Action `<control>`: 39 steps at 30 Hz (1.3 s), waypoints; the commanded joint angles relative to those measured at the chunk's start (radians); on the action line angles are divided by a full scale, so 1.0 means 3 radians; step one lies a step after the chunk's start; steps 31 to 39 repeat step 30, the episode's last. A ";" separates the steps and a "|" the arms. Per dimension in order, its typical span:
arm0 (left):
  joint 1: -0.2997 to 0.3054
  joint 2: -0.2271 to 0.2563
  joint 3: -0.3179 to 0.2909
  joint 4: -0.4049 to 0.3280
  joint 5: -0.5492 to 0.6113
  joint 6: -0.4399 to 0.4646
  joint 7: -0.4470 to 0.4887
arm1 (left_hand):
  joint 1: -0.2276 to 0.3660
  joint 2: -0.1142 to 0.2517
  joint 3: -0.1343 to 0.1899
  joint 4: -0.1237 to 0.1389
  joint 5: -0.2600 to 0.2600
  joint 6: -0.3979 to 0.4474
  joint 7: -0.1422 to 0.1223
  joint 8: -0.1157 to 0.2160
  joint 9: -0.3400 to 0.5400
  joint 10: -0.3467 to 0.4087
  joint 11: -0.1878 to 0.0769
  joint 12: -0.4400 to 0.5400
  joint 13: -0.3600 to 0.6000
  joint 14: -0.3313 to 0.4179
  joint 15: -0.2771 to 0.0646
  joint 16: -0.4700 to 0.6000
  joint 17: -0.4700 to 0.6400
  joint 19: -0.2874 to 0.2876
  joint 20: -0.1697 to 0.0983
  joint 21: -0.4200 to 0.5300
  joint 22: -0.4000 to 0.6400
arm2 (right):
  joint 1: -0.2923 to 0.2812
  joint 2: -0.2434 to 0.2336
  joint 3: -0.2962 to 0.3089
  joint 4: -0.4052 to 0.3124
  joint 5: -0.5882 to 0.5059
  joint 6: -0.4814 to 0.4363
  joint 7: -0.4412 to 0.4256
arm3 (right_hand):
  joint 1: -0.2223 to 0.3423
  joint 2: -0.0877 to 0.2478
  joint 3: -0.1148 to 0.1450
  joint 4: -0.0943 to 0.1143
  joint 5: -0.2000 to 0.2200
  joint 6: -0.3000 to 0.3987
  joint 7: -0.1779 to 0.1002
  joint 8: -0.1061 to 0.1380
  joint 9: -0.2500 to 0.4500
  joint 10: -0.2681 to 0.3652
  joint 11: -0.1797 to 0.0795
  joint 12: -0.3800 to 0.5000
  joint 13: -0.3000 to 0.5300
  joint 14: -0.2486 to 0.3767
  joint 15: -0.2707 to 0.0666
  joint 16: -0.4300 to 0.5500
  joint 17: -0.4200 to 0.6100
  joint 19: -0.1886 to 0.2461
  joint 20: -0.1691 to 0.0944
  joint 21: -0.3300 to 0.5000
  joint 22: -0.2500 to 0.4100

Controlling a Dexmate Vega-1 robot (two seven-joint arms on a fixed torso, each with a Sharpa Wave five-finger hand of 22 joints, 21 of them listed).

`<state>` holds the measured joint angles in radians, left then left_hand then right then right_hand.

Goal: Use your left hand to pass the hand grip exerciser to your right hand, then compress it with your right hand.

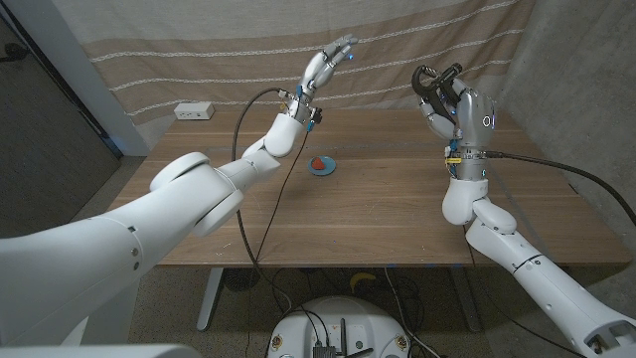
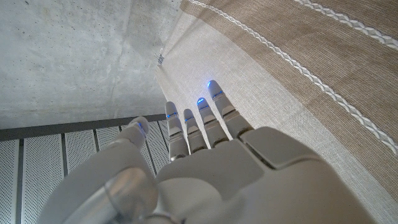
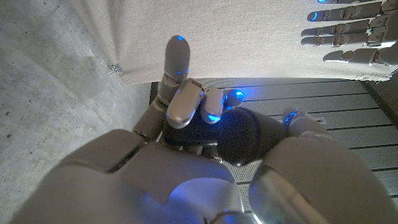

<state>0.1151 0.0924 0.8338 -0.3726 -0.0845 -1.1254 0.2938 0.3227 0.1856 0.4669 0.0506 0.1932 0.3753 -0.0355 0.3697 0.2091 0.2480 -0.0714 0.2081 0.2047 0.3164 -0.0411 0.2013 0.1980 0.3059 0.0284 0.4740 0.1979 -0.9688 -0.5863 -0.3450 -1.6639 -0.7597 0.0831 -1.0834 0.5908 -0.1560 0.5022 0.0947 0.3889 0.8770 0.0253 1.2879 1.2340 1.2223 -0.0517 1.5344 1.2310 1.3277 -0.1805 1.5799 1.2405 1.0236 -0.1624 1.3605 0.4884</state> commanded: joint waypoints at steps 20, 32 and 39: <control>0.0022 0.0127 0.0018 -0.0033 0.0207 -0.0257 0.0278 | -0.0048 0.0032 0.0139 0.0034 0.0008 0.0037 0.0008 -0.0032 -0.0011 -0.0005 -0.0018 0.0005 0.0005 -0.0029 -0.0202 0.0004 0.0005 0.0003 0.0003 -0.0002 0.0008 | 0.0079 -0.0249 -0.0270 -0.0203 0.0290 -0.0205 0.0066 | -0.0112 0.0649 -0.0003 0.0029 -0.0024 0.0145 0.0304 0.0219 0.0007 0.0188 -0.0168 0.0105 0.0009 0.0216 -0.0109 -0.0009 -0.0001 0.0047 -0.0056 0.0116 0.0045; 0.0135 0.0252 -0.0079 -0.0128 0.0413 -0.0513 0.0456 | -0.0074 0.0023 0.0185 0.0056 0.0003 0.0018 0.0018 -0.0056 -0.0015 -0.0018 -0.0006 0.0000 0.0006 -0.0036 -0.0200 0.0003 0.0007 -0.0008 0.0000 -0.0004 0.0009 | -0.0040 -0.0137 -0.0247 -0.0235 0.0130 -0.0190 -0.0112 | -0.0109 0.0702 -0.0033 0.0050 -0.0081 0.0150 0.0266 0.0244 -0.0087 0.0188 -0.0185 0.0102 0.0011 0.0213 -0.0107 -0.0010 0.0000 0.0035 -0.0062 0.0135 0.0020; 0.0135 0.0252 -0.0079 -0.0128 0.0413 -0.0513 0.0456 | -0.0074 0.0023 0.0185 0.0056 0.0003 0.0018 0.0018 -0.0056 -0.0015 -0.0018 -0.0006 0.0000 0.0006 -0.0036 -0.0200 0.0003 0.0007 -0.0008 0.0000 -0.0004 0.0009 | -0.0040 -0.0137 -0.0247 -0.0235 0.0130 -0.0190 -0.0112 | -0.0109 0.0702 -0.0033 0.0050 -0.0081 0.0150 0.0266 0.0244 -0.0087 0.0188 -0.0185 0.0102 0.0011 0.0213 -0.0107 -0.0010 0.0000 0.0035 -0.0062 0.0135 0.0020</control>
